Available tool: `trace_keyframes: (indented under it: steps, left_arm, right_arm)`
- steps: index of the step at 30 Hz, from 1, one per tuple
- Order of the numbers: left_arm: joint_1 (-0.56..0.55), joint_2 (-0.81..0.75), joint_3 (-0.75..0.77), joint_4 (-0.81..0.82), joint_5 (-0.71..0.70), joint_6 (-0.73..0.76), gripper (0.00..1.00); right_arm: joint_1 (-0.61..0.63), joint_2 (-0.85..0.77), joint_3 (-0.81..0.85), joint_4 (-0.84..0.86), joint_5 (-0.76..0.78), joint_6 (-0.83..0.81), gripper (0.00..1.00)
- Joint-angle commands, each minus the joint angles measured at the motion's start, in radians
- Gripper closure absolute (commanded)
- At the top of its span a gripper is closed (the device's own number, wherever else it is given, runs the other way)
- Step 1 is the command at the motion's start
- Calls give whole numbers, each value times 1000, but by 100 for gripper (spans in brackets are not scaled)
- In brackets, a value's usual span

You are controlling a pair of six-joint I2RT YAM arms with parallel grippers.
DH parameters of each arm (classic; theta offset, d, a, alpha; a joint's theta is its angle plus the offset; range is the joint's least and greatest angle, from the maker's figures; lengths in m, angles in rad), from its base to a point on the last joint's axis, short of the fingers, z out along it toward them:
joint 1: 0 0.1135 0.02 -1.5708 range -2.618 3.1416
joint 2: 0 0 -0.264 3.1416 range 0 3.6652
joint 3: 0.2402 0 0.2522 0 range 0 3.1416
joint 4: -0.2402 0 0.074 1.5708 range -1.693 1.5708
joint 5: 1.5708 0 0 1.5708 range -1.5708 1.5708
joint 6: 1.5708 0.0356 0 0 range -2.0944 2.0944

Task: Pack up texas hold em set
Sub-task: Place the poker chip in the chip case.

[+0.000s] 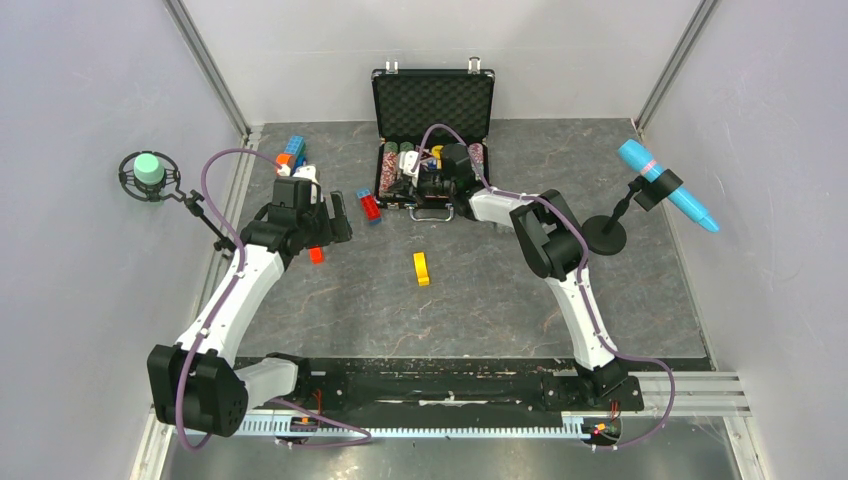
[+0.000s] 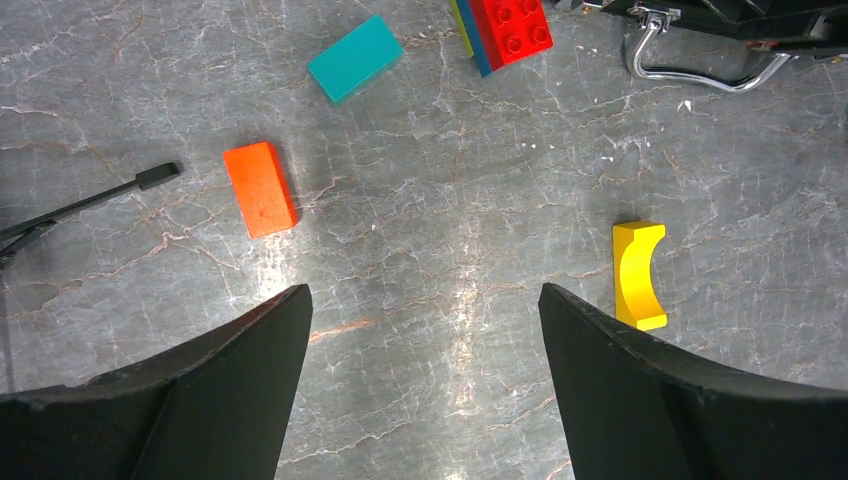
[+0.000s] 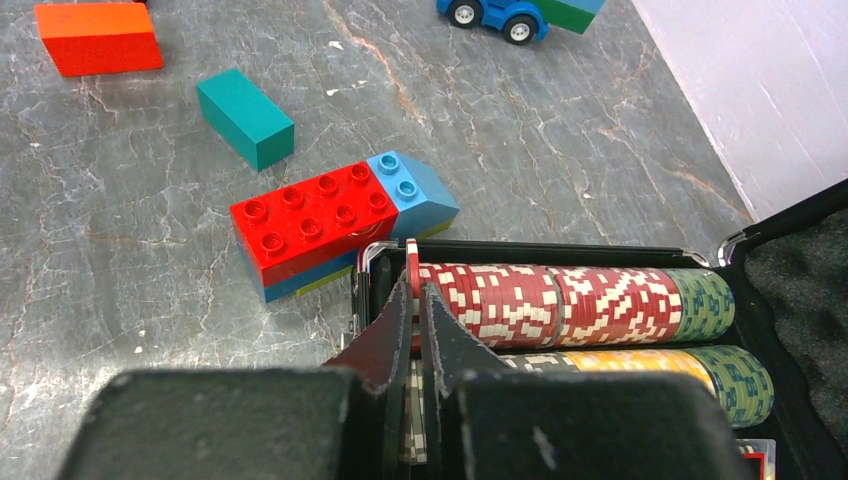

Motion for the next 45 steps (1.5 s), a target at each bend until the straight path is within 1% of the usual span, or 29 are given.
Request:
trace_keyframes:
  steps: [1, 7, 8, 11, 14, 17, 18, 20, 23, 26, 37, 40, 45]
  left_arm:
    - [3, 2, 1, 24, 0, 70, 10]
    - [3, 2, 1, 24, 1, 69, 10]
    - [3, 0, 1, 25, 2, 69, 10]
    - [3, 1, 1, 24, 2, 70, 10]
    - [3, 1, 1, 24, 2, 71, 10]
    - [3, -1, 1, 24, 0, 71, 10]
    - [3, 0, 1, 24, 0, 71, 10]
    - [3, -1, 1, 24, 0, 71, 10]
    - [2, -1, 1, 24, 0, 71, 10]
    - [3, -1, 1, 24, 0, 71, 10]
    - [3, -1, 1, 24, 2, 70, 10]
    - [3, -1, 2, 24, 3, 69, 10]
    - [3, -3, -1, 27, 6, 66, 10]
  right_arm:
    - [-1, 16, 61, -58, 33, -64, 100]
    - [0, 25, 82, -117, 74, -122, 100]
    - [0, 26, 84, -125, 85, -132, 99]
    - [6, 30, 92, -154, 112, -166, 93]
    - [11, 32, 97, -171, 132, -186, 80]
    - [13, 28, 94, -166, 127, -185, 70]
    - [12, 25, 87, -156, 126, -182, 67]
    - [12, 12, 64, -132, 126, -175, 64]
    - [13, -12, 23, -90, 119, -162, 63]
    - [11, -45, -33, -13, 112, -136, 63]
    - [-3, -157, -122, 219, 71, 49, 60]
    - [-5, -203, -190, 290, 94, 96, 58]
    - [-10, -291, -301, 346, 203, 150, 51]
